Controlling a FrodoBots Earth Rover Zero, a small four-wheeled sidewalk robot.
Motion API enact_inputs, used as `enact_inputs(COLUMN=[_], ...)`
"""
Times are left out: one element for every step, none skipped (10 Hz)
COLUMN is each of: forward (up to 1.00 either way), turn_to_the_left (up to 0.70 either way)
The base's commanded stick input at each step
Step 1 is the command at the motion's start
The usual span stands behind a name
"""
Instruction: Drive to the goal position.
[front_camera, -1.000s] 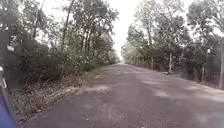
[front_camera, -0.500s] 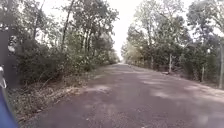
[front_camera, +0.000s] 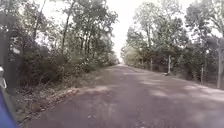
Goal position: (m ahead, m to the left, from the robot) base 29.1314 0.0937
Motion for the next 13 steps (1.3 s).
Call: enact_inputs(forward=[0.70,0.70,0.70,0.70,0.70,0.70,0.70,0.70,0.70,0.70,0.70,0.70,0.70], turn_to_the_left=[0.00,0.00,0.00,0.00,0.00,0.00,0.00,0.00,0.00,0.00,0.00,0.00,0.00])
